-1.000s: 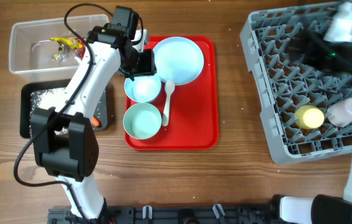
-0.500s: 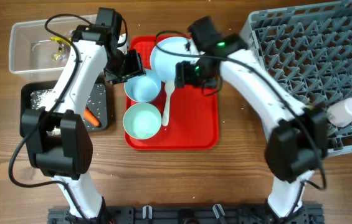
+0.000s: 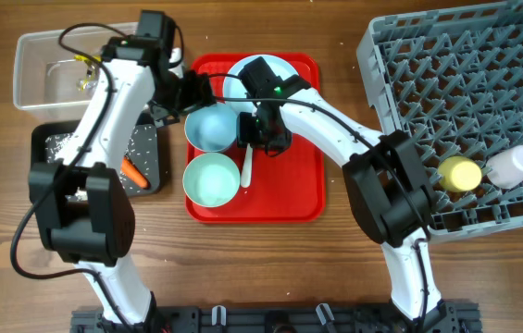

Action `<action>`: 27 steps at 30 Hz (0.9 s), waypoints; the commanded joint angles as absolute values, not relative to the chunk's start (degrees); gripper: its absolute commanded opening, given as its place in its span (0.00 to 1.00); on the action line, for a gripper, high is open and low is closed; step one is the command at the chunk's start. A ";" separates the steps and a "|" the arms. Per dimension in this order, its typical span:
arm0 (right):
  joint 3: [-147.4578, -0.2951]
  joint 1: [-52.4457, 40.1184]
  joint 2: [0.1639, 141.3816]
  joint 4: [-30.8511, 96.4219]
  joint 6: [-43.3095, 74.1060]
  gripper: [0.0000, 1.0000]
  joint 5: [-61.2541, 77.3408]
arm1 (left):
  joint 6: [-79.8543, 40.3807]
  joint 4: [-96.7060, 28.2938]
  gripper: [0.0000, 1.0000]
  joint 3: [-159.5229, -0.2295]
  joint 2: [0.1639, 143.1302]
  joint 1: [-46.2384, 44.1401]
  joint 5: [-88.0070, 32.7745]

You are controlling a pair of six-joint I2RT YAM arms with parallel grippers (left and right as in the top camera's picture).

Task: Sort waste into correct bins and load items into the dishwasher rack
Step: 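Grasp the white spoon on the red tray with the right gripper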

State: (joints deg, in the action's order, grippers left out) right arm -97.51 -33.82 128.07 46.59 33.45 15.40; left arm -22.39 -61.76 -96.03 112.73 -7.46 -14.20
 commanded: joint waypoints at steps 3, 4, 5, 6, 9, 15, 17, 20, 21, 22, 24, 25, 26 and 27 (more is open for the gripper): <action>-96.99 -33.91 131.17 44.40 35.90 0.46 15.14 | -31.75 -61.08 0.90 -95.57 113.25 -2.46 -13.45; -96.99 -33.91 131.44 44.38 36.07 0.41 15.18 | -32.01 -61.08 0.90 -95.57 113.25 -2.07 -13.45; -96.99 -33.91 131.50 44.40 36.18 0.32 15.20 | -31.99 -61.10 0.91 -95.57 113.25 -1.83 -13.45; -96.99 -33.91 131.50 44.38 36.18 0.28 15.20 | -31.99 -61.10 0.91 -95.57 113.25 -1.74 -13.43; -96.99 -33.89 131.48 44.40 36.21 0.16 15.64 | -31.99 -61.10 0.94 -95.57 113.25 -1.74 -13.43; -97.01 -33.89 131.39 44.53 35.99 0.11 16.86 | -31.99 -61.12 0.95 -95.57 113.25 -1.74 -13.43; -97.06 -33.54 131.02 44.82 35.92 0.10 17.10 | -31.99 -61.14 0.96 -95.57 113.25 -1.76 -13.43; -97.06 -32.12 128.27 45.67 34.20 0.04 17.21 | -31.99 -61.14 1.00 -95.57 113.25 -1.74 -13.43; -97.06 -31.38 126.58 45.89 33.39 0.04 17.26 | -31.99 -61.14 1.00 -95.57 113.25 -1.74 -13.43; -97.06 -30.74 125.03 46.06 32.86 0.04 17.21 | -31.99 -61.12 1.00 -95.57 113.25 -1.74 -13.43; -97.06 -28.82 119.83 46.61 31.46 0.04 16.82 | -31.99 -61.12 1.00 -95.57 113.25 -1.76 -13.43; -97.06 -27.73 116.99 47.18 31.42 0.04 16.58 | -31.99 -61.12 1.00 -95.57 113.25 -1.74 -13.43; -97.06 -26.65 114.59 47.42 31.29 0.04 16.60 | -31.99 -61.12 1.00 -95.57 113.25 -1.74 -13.43; -97.06 -25.69 112.36 47.64 31.14 0.04 16.58 | -31.99 -61.12 1.00 -95.57 113.25 -1.74 -13.43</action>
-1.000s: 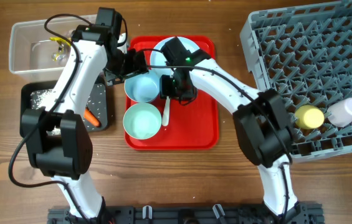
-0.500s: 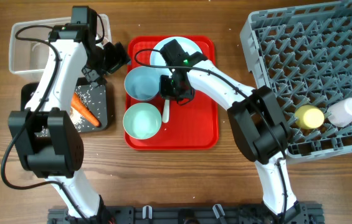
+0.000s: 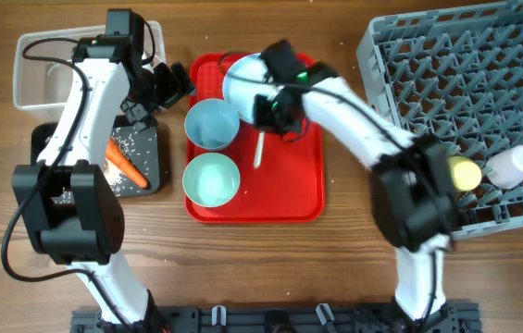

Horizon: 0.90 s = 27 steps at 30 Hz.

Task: Sort waste into correct bins and load items into the dishwasher rack

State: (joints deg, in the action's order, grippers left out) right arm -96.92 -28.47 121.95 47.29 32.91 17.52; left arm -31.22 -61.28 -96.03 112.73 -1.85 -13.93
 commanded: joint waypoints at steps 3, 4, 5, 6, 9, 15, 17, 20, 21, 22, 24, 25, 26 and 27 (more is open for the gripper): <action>-97.06 -20.38 104.03 49.91 31.00 0.04 14.72 | -31.99 -61.12 1.00 -95.57 113.25 -1.74 -13.41; -97.06 -17.80 101.45 51.46 32.08 0.04 13.26 | -31.97 -61.12 1.00 -95.57 113.25 -1.74 -13.41; -97.06 -14.41 98.70 53.19 32.14 0.04 12.14 | -31.97 -61.12 1.00 -95.57 113.25 -1.74 -13.41; -97.06 -9.21 95.48 55.70 32.14 0.04 9.96 | -31.94 -61.12 1.00 -95.57 113.25 -1.74 -13.41; -97.06 4.23 90.98 61.89 32.01 0.04 5.34 | -31.97 -61.06 1.00 -95.57 113.25 -1.74 -13.41; -94.54 28.97 90.70 72.34 31.46 0.04 -9.67 | -31.97 -61.08 1.00 -95.57 113.25 -1.74 -13.41; -91.31 33.21 90.70 72.44 31.53 0.04 -10.39 | -31.97 -61.12 1.00 -95.57 113.25 -1.74 -13.41; -84.62 36.56 90.70 69.49 33.21 0.04 -11.00 | -31.97 -61.21 1.00 -95.57 113.25 -1.74 -13.41; -82.19 37.12 90.70 68.03 33.65 0.04 -10.96 | -31.97 -61.32 1.00 -95.57 113.25 -1.76 -13.41; -79.94 37.41 90.70 66.52 33.65 0.04 -10.96 | -31.97 -61.41 1.00 -95.57 113.25 -1.76 -13.41; -75.66 37.54 90.76 63.72 34.70 0.14 -10.94 | -31.97 -61.87 1.00 -95.57 113.25 -1.74 -13.41; -75.24 37.54 90.76 63.42 34.65 0.81 -11.00 | -31.97 -62.00 1.00 -95.57 113.25 -1.74 -13.41; -75.24 37.54 90.74 63.29 34.48 0.93 -11.00 | -31.97 -62.02 1.00 -95.57 113.25 -1.74 -13.41; -75.24 37.54 90.74 63.26 34.50 0.99 -10.96 | -31.99 -61.98 1.00 -95.57 113.25 -1.74 -13.41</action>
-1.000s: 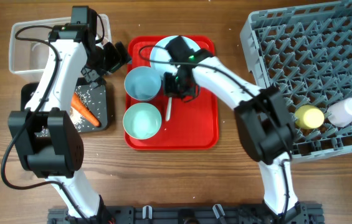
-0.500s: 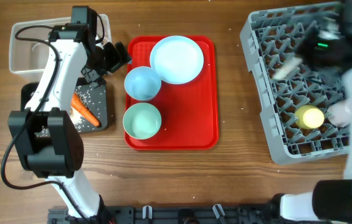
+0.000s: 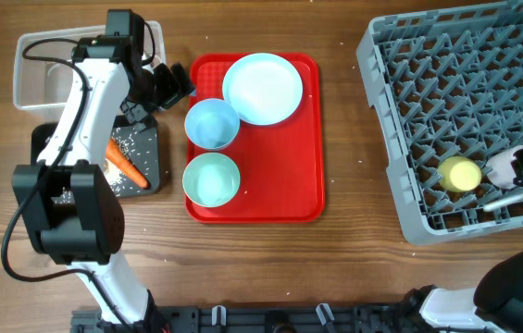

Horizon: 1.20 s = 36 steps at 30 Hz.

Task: Sort waste into correct bins and load items into the dishwasher rack

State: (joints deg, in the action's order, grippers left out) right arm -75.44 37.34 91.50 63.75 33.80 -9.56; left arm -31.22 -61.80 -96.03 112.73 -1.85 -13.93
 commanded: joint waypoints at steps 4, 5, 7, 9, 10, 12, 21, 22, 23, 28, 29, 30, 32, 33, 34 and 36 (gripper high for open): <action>-75.44 37.54 90.72 63.31 34.46 1.00 -10.68 | -31.99 -62.00 1.00 -95.57 113.25 -1.74 -13.41; -76.23 37.52 90.17 63.44 32.91 0.99 -8.97 | -31.99 -62.22 1.00 -95.57 113.25 -1.76 -13.45; -78.61 37.50 88.01 62.39 24.82 1.00 -0.91 | -31.48 -63.16 1.00 -95.57 113.25 -1.76 -14.57; -82.61 36.69 83.44 62.04 14.48 1.00 11.29 | -24.56 -62.85 0.95 -95.57 113.25 -2.11 -19.33; -84.68 35.18 80.71 62.06 11.55 1.00 16.27 | -21.15 -63.20 0.96 -95.57 113.25 -2.72 -20.12; -86.19 27.92 75.77 61.17 9.96 1.00 19.29 | -15.14 -65.82 1.00 -95.57 113.25 -5.19 -19.90; -86.13 2.87 83.07 52.14 14.02 1.00 22.50 | -14.85 -65.14 0.86 -95.57 113.25 -18.13 -3.29; -86.13 -1.17 86.04 49.10 15.94 1.00 23.14 | -18.96 -64.93 0.87 -95.57 113.25 -16.97 -2.87; -86.13 -4.67 88.75 45.89 17.58 0.98 23.55 | -21.10 -64.97 0.88 -95.59 113.25 -15.42 -2.92; -86.13 -23.05 104.12 25.82 26.13 0.90 19.51 | -24.01 -69.23 0.93 -95.92 109.49 -0.10 -12.62; -86.13 -25.26 106.76 24.01 27.16 0.89 18.26 | -23.46 -69.76 0.94 -95.92 108.20 2.37 -12.62; -86.13 -27.75 110.21 22.74 27.46 0.88 17.23 | -22.72 -70.04 0.96 -95.92 106.50 5.21 -12.58; -86.13 -30.55 114.52 22.09 29.85 0.84 14.76 | -22.74 -70.13 1.00 -95.92 105.08 7.94 -12.60; -86.13 -31.88 116.79 22.11 31.09 0.81 13.37 | -22.76 -70.15 1.00 -95.92 104.99 8.91 -12.60; -86.13 -32.73 118.28 22.28 32.32 0.79 12.08 | -22.76 -70.26 1.00 -95.90 105.01 9.23 -12.58; -86.13 -33.45 119.87 22.06 33.19 0.72 10.90 | -22.76 -70.37 1.00 -95.90 105.01 9.23 -12.58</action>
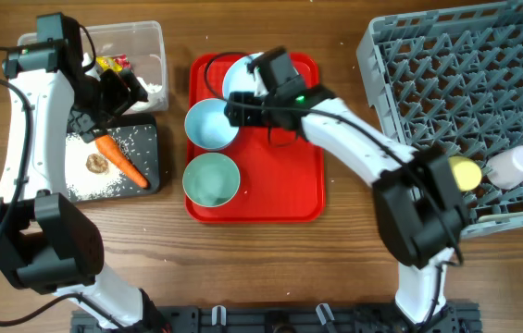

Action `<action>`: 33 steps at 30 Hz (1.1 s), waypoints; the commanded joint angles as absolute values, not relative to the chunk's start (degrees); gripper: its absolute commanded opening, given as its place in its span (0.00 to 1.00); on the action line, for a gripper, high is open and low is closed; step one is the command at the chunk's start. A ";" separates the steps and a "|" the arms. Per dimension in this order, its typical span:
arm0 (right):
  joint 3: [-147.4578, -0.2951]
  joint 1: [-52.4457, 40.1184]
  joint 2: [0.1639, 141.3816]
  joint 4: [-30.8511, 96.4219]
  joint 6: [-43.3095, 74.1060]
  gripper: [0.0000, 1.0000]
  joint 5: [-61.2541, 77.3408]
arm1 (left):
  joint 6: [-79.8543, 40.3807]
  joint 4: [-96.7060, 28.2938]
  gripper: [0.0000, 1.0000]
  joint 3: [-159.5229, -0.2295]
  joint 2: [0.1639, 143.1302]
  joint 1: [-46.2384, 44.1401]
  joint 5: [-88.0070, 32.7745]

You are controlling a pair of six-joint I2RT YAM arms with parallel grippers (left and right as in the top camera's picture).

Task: Sort waste into correct bins and load items into the dishwasher rack
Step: 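Grasp the light-blue bowl on the red tray with the right gripper, then place the light-blue bowl upright in the rack with the right gripper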

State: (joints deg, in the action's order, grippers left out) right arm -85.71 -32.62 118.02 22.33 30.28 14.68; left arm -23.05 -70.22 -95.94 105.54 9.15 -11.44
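A red tray [284, 185] carries a light blue bowl [207, 125], a green bowl [210, 180] and a pale plate [242, 67] that is partly covered by my right arm. My right gripper [234, 109] hovers at the blue bowl's right rim, fingers apart and empty. My left gripper [128, 89] is open and empty over the seam between the clear bin [145, 37] and the black bin [141, 139]. In the clear bin lies a yellow-red wrapper [113, 63]. An orange carrot [118, 159] and a brown scrap [97, 163] lie in the black bin.
The grey dishwasher rack [446, 83] fills the right side, with a yellow cup [465, 173] and a white cup [513, 164] near its front edge. Bare wooden table lies between tray and rack.
My right gripper was at the rack's front right edge with the white spoon; now it is back over the tray beside the blue bowl, without it. My left gripper has moved left off the tray edge.
My right gripper was down on a white spoon beside the bowls on the tray. Then it held the spoon above the tray, and then at the rack's front right corner. Now it is empty at the blue bowl. My left gripper went from the tray's left edge to the bins.
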 commanded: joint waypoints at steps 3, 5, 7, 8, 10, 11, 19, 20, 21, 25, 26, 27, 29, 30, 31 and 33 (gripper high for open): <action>-86.13 -34.24 122.04 21.85 33.63 0.55 10.90 | -22.74 -70.35 1.00 -95.90 105.01 9.23 -12.58; -86.13 -34.26 122.43 21.67 34.17 0.34 10.90 | -22.76 -70.35 1.00 -95.90 105.01 9.23 -12.58; -85.73 -34.28 122.50 21.47 34.70 0.21 10.92 | -22.76 -70.28 1.00 -95.90 105.01 9.23 -12.58; -85.67 -34.39 122.91 21.43 34.70 0.21 10.92 | -22.76 -70.30 1.00 -95.90 105.01 9.23 -12.58; -85.65 -34.98 123.81 20.60 34.76 0.21 10.94 | -22.76 -70.30 1.00 -95.90 105.01 9.23 -12.58; -85.65 -35.62 124.20 19.94 34.94 0.20 10.94 | -22.76 -70.30 1.00 -95.90 105.01 9.23 -12.58; -85.67 -34.54 122.13 21.78 34.06 0.04 10.48 | -22.76 -70.30 1.00 -95.90 105.01 9.23 -12.58; -85.67 -33.80 120.07 22.74 32.21 0.04 8.78 | -22.76 -70.30 1.00 -95.90 105.01 9.23 -12.58; -85.67 -33.10 117.71 24.29 30.81 0.04 6.13 | -22.76 -70.30 1.00 -95.90 105.01 9.23 -12.58; -85.67 -30.26 105.43 30.57 24.97 0.04 -7.55 | -22.76 -70.30 1.00 -95.90 105.01 9.23 -12.58; -85.67 -30.00 103.31 31.16 23.83 0.04 -10.52 | -22.76 -70.30 1.00 -95.90 105.01 9.23 -12.58; -85.67 -29.67 100.86 31.70 23.64 0.04 -14.83 | -22.76 -70.30 1.00 -95.90 105.01 9.23 -12.58; -85.67 -28.88 97.30 32.69 21.78 0.04 -21.19 | -22.76 -70.30 1.00 -95.90 105.01 9.23 -12.58; -85.69 -28.40 96.40 33.28 20.67 0.05 -22.92 | -22.76 -70.30 1.00 -95.90 105.01 9.23 -12.58; -85.67 -27.94 95.94 33.98 19.68 0.04 -24.51 | -22.76 -70.30 1.00 -95.90 105.01 9.23 -12.58; -85.69 -26.83 95.72 35.77 18.83 0.04 -30.37 | -22.76 -70.30 1.00 -95.90 105.01 9.23 -12.58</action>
State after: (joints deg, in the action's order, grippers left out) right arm -85.49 -28.56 96.75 33.91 21.37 -20.51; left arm -23.05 -70.35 -95.94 105.54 9.13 -11.90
